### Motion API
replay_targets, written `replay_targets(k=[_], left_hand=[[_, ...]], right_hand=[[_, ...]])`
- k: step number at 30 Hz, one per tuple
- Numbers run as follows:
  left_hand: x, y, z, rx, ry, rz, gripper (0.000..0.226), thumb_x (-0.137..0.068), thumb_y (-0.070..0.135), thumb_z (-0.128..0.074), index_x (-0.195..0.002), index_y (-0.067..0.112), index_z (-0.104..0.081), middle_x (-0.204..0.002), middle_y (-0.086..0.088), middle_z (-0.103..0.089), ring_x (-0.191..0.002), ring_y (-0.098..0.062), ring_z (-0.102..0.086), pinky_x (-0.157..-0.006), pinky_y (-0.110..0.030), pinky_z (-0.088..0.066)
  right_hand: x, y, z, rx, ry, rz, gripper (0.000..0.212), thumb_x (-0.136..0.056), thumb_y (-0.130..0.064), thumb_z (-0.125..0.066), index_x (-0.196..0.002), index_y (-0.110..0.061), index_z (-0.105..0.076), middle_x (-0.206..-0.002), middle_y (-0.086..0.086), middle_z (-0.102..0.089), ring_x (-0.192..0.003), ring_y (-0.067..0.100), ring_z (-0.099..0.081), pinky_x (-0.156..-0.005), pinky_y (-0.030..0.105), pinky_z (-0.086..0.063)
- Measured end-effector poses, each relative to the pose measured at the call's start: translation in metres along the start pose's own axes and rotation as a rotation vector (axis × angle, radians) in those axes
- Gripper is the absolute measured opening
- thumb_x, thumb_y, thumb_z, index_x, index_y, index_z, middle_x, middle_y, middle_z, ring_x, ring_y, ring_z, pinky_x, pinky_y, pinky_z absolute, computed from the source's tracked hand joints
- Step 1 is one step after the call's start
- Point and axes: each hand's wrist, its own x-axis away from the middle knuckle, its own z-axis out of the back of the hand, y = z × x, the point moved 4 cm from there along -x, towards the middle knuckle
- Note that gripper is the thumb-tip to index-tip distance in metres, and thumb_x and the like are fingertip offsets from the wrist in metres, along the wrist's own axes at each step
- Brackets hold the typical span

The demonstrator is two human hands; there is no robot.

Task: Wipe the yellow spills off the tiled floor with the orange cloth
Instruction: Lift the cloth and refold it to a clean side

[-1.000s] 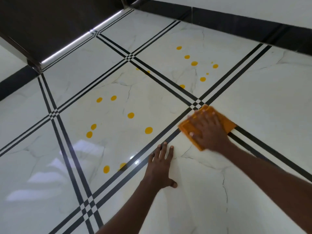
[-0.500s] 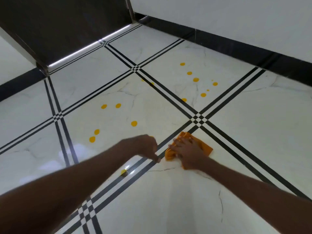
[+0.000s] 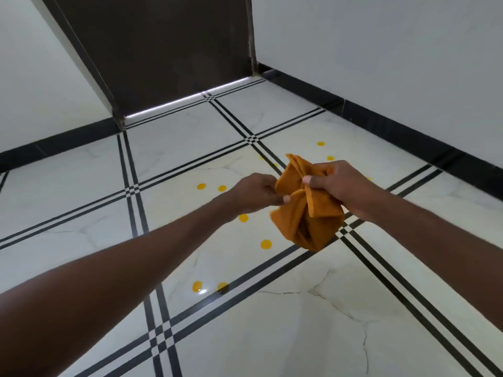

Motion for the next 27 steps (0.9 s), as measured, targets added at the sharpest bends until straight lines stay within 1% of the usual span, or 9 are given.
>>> replay_targets(k=[3, 5, 8, 11, 14, 17, 22, 25, 27], left_hand=[[0.006, -0.001, 0.014, 0.163, 0.115, 0.009, 0.032, -0.084, 0.045, -0.075, -0.094, 0.014, -0.074, -0.098, -0.004, -0.075, -0.100, -0.020, -0.068, -0.094, -0.046, -0.056], [0.007, 0.000, 0.017, 0.235, 0.161, 0.011, 0.028, -0.085, 0.044, -0.074, -0.088, 0.016, -0.072, -0.096, -0.008, -0.073, -0.099, -0.025, -0.069, -0.092, -0.049, -0.057], [0.009, 0.009, 0.017, 0.259, 0.173, -0.026, 0.018, -0.088, 0.042, -0.071, -0.084, 0.024, -0.066, -0.094, -0.003, -0.070, -0.098, -0.024, -0.067, -0.091, -0.045, -0.058], [0.009, 0.019, 0.017, 0.238, 0.151, -0.077, 0.021, -0.089, 0.041, -0.071, -0.094, 0.021, -0.066, -0.100, -0.001, -0.070, -0.101, -0.022, -0.067, -0.089, -0.042, -0.058], [0.009, 0.028, 0.021, 0.146, 0.067, -0.090, 0.039, -0.086, 0.041, -0.075, -0.114, 0.017, -0.065, -0.109, -0.003, -0.071, -0.103, -0.020, -0.068, -0.092, -0.044, -0.058], [0.010, 0.046, 0.028, 0.120, -0.002, -0.104, 0.060, -0.081, 0.047, -0.078, -0.132, 0.021, -0.057, -0.118, -0.001, -0.068, -0.110, -0.017, -0.065, -0.096, -0.041, -0.056], [0.012, 0.083, 0.028, 0.215, -0.102, -0.206, 0.072, -0.079, 0.053, -0.073, -0.141, 0.025, -0.050, -0.133, 0.002, -0.063, -0.120, -0.019, -0.062, -0.101, -0.045, -0.053], [0.013, 0.092, 0.017, 0.261, -0.197, -0.229, 0.066, -0.083, 0.045, -0.073, -0.141, 0.023, -0.050, -0.135, 0.003, -0.063, -0.123, -0.021, -0.062, -0.104, -0.049, -0.050], [0.013, 0.089, 0.006, 0.314, -0.278, -0.188, 0.068, -0.085, 0.037, -0.074, -0.145, 0.023, -0.046, -0.138, 0.002, -0.061, -0.125, -0.024, -0.060, -0.106, -0.052, -0.049]], right_hand=[[0.002, -0.008, -0.002, -0.099, 0.048, -0.083, 0.040, -0.099, -0.030, -0.064, -0.135, -0.017, -0.056, -0.118, 0.005, -0.066, -0.093, 0.017, -0.064, -0.076, 0.032, -0.052], [0.005, -0.003, -0.002, -0.144, 0.106, -0.130, 0.043, -0.100, -0.029, -0.062, -0.138, -0.012, -0.054, -0.118, 0.007, -0.065, -0.093, 0.019, -0.063, -0.078, 0.034, -0.052], [0.012, 0.012, -0.001, -0.185, 0.152, -0.186, 0.041, -0.100, -0.029, -0.061, -0.136, -0.010, -0.058, -0.123, 0.010, -0.067, -0.103, 0.026, -0.065, -0.088, 0.044, -0.056], [0.018, 0.012, 0.007, -0.107, 0.189, -0.153, 0.040, -0.101, -0.032, -0.060, -0.137, -0.016, -0.057, -0.131, 0.011, -0.064, -0.115, 0.031, -0.062, -0.099, 0.051, -0.053], [0.027, -0.010, 0.020, -0.021, 0.225, -0.055, 0.040, -0.101, -0.034, -0.058, -0.140, -0.022, -0.055, -0.133, 0.007, -0.062, -0.120, 0.030, -0.059, -0.103, 0.051, -0.050], [0.035, -0.031, 0.032, 0.100, 0.229, 0.033, 0.022, -0.101, -0.037, -0.057, -0.122, -0.032, -0.057, -0.123, -0.001, -0.059, -0.112, 0.024, -0.056, -0.096, 0.044, -0.048], [0.051, -0.056, 0.042, 0.245, 0.207, 0.129, 0.035, -0.101, -0.039, -0.055, -0.133, -0.025, -0.061, -0.122, -0.002, -0.062, -0.109, 0.023, -0.058, -0.089, 0.040, -0.047], [0.059, -0.062, 0.051, 0.200, 0.173, 0.137, 0.036, -0.101, -0.037, -0.056, -0.135, -0.025, -0.060, -0.122, -0.001, -0.064, -0.109, 0.023, -0.060, -0.090, 0.042, -0.049], [0.061, -0.064, 0.063, 0.005, 0.167, 0.120, 0.039, -0.101, -0.034, -0.057, -0.138, -0.021, -0.058, -0.123, -0.001, -0.066, -0.107, 0.023, -0.064, -0.086, 0.040, -0.053]])
